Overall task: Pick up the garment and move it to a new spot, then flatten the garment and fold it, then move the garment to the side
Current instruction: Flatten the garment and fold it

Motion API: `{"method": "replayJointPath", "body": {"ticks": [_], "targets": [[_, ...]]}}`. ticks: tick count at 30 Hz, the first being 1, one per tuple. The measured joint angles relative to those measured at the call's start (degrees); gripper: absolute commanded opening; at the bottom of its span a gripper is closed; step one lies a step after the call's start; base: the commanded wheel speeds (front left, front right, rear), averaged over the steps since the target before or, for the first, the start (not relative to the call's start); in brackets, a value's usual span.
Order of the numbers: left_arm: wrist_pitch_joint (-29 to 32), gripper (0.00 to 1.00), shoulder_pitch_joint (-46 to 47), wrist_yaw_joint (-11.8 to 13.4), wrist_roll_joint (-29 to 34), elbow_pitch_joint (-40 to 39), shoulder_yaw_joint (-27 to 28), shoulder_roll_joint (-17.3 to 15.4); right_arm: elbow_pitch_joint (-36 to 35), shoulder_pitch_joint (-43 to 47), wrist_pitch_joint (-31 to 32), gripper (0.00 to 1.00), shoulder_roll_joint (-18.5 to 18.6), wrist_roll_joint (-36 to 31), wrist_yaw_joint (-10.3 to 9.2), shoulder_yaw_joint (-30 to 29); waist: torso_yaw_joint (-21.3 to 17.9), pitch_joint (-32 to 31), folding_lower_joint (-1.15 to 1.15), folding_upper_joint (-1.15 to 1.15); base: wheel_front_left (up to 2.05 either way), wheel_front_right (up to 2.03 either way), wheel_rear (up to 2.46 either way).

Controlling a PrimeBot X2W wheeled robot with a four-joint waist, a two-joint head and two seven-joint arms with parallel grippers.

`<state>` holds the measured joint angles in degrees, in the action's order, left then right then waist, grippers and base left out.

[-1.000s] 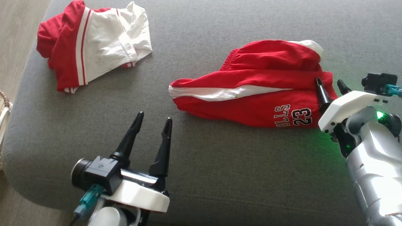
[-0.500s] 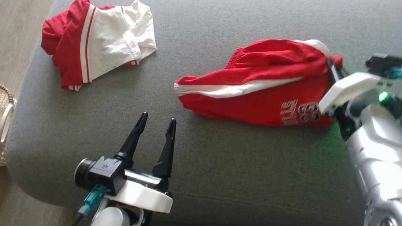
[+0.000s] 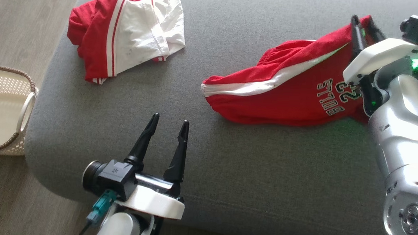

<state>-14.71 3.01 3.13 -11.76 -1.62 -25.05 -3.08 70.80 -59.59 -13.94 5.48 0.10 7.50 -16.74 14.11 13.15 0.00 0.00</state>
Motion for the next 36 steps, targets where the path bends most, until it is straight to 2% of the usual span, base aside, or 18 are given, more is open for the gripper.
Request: {"method": "replayJointPath", "body": {"ticks": [6, 10, 15, 19, 20, 21, 25, 31, 36], "targets": [[0.0, 1.0, -0.34, 0.98, -1.18, -0.09, 0.43, -0.01, -3.99, 2.94, -0.37, 1.0, -0.87, -1.22, 0.0, 0.27, -1.57, -0.95, 0.0, 0.0, 0.0, 0.0, 0.0], [0.0, 1.0, -0.36, 0.91, -1.52, -0.09, 1.71, -0.02, -11.27, 9.62, -0.45, 1.0, -1.54, 0.6, 0.0, 1.86, -4.0, -1.26, 0.0, 0.0, 0.0, 0.0, 0.0], [0.0, 1.0, -0.36, 0.93, -1.51, -0.03, 2.23, 0.02, -21.67, 19.8, -0.45, 1.0, -1.64, 5.88, 0.0, 8.33, -7.24, -1.74, 0.0, 0.0, 0.0, 0.0, 0.0], [0.0, 1.0, -0.34, 1.9, -2.6, 1.13, 4.36, 0.04, -33.75, 26.67, -0.46, 1.0, -1.7, 5.91, 0.0, 10.93, -9.7, -2.18, 0.0, 0.0, 0.0, 0.0, 0.0], [0.0, 1.0, -0.34, 1.9, -2.6, 1.13, 4.36, 0.04, -33.75, 26.67, -0.46, 1.0, -1.7, 5.91, 0.0, 10.93, -9.7, -2.18, 0.0, 0.0, 0.0, 0.0, 0.0], [0.0, 1.0, -0.29, 2.04, -4.14, 3.71, 5.39, 0.08, -38.29, 29.71, -0.47, 1.0, -1.71, 5.38, 0.0, 11.66, -10.77, -2.43, 0.0, 0.0, 0.0, 0.0, 0.0], [0.01, 1.0, 0.56, 2.74, -7.12, 8.84, 5.72, 0.07, -42.95, 34.34, -0.53, 1.0, -1.74, 5.16, 0.0, 12.85, -12.03, -2.77, 0.0, 0.0, 0.0, 0.0, 0.0], [0.75, 1.0, 8.17, 2.18, -16.05, 21.49, 5.54, 0.19, -46.78, 40.85, -0.53, 1.0, -1.94, 7.54, 0.0, 14.38, -13.69, -2.95, 0.0, 0.0, 0.0, 0.0, 0.0], [1.19, 1.0, 14.7, -1.7, -22.07, 28.71, 5.69, 0.47, -48.1, 41.89, -0.53, 1.0, -2.04, 8.99, 0.0, 15.51, -14.61, -2.38, 0.0, 0.0, 0.0, 0.0, 0.0]]}}
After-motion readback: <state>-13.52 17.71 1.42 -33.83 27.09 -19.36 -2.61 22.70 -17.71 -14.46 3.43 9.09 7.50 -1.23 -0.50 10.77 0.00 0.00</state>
